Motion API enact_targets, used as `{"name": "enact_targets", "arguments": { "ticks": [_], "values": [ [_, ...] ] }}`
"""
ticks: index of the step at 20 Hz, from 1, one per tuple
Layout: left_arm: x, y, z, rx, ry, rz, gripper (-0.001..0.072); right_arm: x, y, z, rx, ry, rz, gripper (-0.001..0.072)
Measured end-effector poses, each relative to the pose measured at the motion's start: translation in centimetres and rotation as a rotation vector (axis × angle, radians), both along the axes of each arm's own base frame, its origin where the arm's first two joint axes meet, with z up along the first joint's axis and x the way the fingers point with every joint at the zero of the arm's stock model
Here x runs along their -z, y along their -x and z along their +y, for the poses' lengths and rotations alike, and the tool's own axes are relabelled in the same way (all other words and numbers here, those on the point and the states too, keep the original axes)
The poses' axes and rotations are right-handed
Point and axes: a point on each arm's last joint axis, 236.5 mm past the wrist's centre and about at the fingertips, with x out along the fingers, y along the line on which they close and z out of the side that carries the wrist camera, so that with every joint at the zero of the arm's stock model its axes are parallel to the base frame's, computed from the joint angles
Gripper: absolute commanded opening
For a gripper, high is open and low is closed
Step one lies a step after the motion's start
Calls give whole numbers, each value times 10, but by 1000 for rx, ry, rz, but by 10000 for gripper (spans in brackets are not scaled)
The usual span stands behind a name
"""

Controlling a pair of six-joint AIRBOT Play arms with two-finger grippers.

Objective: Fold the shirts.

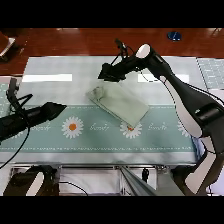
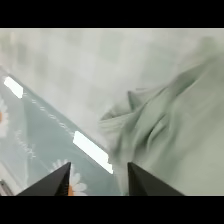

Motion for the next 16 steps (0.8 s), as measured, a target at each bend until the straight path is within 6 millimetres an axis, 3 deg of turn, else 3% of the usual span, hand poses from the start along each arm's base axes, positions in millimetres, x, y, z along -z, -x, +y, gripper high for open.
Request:
{"name": "enact_targets", "arguments": {
  "ticks": [3, 4, 7, 11, 14, 16],
  "values": [
    [12, 1, 0, -12, 8, 19, 26, -17, -5, -9, 7, -41, -1, 415],
    [16, 3, -1, -16, 14, 28, 26, -41, -8, -32, 9, -58, -10, 415],
    [20, 3, -1, -21, 16, 34, 26, -84, 5, -93, -19, 23, -60, 416],
    [22, 4, -1, -21, 17, 38, 26, -115, 40, -200, 91, 298, -158, 415],
    [23, 3, -1, -20, 14, 35, 26, -99, 77, -271, 334, 470, -179, 416],
    [23, 3, -1, -16, 9, 31, 26, -63, 113, -306, 510, 531, -132, 419]
  ]
}}
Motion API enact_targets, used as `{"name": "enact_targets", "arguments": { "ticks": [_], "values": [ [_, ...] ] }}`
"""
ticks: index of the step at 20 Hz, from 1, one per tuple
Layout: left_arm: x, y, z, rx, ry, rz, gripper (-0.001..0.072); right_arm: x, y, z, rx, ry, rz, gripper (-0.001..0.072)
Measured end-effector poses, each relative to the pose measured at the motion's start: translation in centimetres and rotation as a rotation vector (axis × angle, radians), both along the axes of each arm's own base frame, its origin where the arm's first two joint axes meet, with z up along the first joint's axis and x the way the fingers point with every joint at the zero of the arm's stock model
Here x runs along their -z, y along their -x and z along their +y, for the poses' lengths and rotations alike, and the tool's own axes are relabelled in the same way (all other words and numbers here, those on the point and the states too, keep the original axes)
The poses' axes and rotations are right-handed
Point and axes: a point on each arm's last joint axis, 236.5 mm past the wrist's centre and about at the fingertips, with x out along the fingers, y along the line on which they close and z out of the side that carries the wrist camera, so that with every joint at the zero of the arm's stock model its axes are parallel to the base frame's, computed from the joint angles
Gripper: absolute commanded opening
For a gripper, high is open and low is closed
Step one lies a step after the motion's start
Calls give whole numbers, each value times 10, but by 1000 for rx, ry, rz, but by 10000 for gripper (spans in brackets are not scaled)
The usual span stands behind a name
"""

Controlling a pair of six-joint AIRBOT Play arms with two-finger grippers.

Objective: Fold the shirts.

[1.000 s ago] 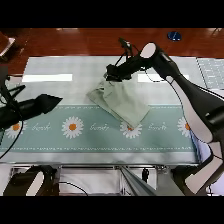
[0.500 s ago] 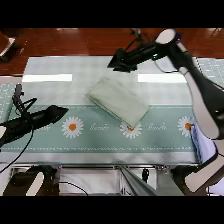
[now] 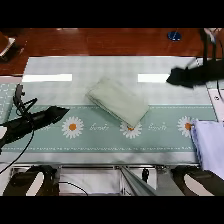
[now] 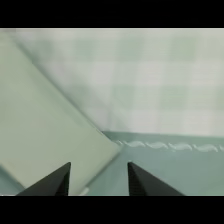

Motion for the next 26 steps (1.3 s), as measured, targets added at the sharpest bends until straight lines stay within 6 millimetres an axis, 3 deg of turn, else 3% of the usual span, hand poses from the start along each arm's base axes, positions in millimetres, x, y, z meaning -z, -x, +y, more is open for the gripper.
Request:
{"name": "enact_targets", "arguments": {
  "ticks": [2, 5, 8, 13, 19, 21, 23, 24, 26],
  "values": [
    [0, 0, 0, 2, -3, -3, 26, 45, 35, -12, 136, -36, 18, 418],
    [0, 0, 0, 2, -5, -5, 26, 103, 73, 7, 215, -167, 62, 419],
    [0, 0, 0, 3, -6, -7, 25, 128, 86, 33, 209, -262, 79, 420],
    [0, 0, 0, 3, -6, -7, 26, 163, 83, 67, 211, -376, 156, 419],
    [0, 0, 0, 3, -6, -7, 26, 188, 60, 99, 198, -467, 281, 416],
    [0, 0, 0, 3, -6, -7, 26, 194, 52, 110, 168, -480, 322, 346],
    [0, 0, 0, 3, -7, -6, 26, 199, 40, 118, 123, -480, 339, 67],
    [1, -1, 0, 3, -6, -4, 26, 199, 35, 124, 87, -483, 346, 18],
    [3, -1, 0, 3, -6, 4, 26, 189, 20, 134, -25, -471, 319, 18]
  ]
}}
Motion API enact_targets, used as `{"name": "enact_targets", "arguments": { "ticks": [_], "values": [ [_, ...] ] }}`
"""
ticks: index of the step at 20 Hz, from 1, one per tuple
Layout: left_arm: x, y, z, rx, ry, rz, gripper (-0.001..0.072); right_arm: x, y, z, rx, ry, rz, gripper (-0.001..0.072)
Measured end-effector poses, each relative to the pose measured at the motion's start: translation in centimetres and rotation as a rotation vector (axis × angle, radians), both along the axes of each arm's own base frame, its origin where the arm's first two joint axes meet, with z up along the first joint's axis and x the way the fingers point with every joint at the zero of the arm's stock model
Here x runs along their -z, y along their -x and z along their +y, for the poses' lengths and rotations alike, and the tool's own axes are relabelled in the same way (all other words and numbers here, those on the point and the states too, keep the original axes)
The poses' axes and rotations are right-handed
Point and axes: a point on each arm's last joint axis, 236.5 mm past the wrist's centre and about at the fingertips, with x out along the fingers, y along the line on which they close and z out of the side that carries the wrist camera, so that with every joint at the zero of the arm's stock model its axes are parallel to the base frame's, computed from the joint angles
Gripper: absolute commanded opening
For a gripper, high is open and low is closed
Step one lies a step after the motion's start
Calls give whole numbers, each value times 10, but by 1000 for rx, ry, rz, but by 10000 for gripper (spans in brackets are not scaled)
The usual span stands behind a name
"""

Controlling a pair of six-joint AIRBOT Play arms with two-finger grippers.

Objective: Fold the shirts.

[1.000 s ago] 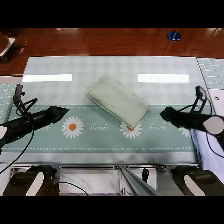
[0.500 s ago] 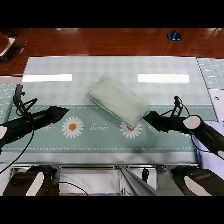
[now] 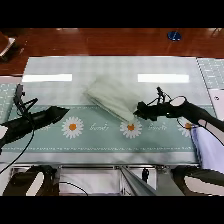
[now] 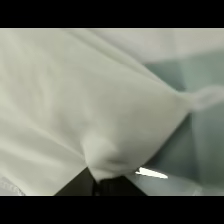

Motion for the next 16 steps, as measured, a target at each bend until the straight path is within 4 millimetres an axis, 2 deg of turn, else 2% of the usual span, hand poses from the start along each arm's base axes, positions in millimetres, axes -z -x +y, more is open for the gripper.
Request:
{"name": "enact_targets", "arguments": {
  "ticks": [1, 4, 6, 8, 12, 16],
  "values": [
    [1, 0, 0, 0, 0, 5, 26, -12, -10, 6, -38, -14, -35, 18],
    [6, -1, 0, 1, 1, 24, 26, -68, -41, 20, -179, -21, -167, 18],
    [9, -1, -1, 5, 2, 34, 26, -114, -59, 19, -265, 26, -259, 18],
    [10, 0, -5, 17, 6, 39, 26, -160, -72, 9, -329, 108, -338, 18],
    [10, 5, -19, 59, 8, 37, 26, -245, -89, -38, -315, 262, -428, 18],
    [9, 10, -34, 108, 4, 24, 26, -301, -83, -111, -172, 344, -397, 17]
  ]
}}
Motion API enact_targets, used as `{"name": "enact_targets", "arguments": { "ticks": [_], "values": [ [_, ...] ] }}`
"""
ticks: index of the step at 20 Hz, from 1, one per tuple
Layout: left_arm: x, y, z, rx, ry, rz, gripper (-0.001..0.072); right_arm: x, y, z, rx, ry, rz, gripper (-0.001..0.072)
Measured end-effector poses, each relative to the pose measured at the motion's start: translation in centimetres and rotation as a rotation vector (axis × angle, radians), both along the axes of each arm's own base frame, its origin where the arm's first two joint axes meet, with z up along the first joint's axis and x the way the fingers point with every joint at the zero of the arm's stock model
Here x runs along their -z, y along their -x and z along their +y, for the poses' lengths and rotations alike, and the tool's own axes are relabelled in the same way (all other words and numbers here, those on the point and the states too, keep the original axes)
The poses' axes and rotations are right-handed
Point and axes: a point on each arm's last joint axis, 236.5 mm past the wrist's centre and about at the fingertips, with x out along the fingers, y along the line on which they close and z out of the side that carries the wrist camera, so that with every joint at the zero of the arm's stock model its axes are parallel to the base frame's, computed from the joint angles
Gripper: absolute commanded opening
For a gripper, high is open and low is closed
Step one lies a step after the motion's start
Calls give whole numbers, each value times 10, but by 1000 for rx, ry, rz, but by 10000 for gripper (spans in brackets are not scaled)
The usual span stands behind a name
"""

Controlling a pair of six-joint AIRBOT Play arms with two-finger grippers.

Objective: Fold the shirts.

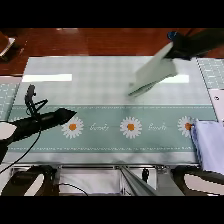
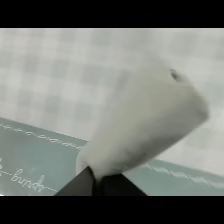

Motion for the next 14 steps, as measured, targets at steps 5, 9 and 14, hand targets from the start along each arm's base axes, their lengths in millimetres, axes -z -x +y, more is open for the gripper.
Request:
{"name": "enact_targets", "arguments": {
  "ticks": [5, 9, 14],
  "values": [
    [1, 4, -12, 40, -6, -9, 26, -40, 40, -95, 248, -3, 37, 17],
    [7, 1, -13, 39, -13, 2, 26, -59, 89, -162, 477, -6, 48, 18],
    [21, -2, -13, 32, -21, 43, 26, -31, 166, -215, 758, 21, 149, 18]
  ]
}}
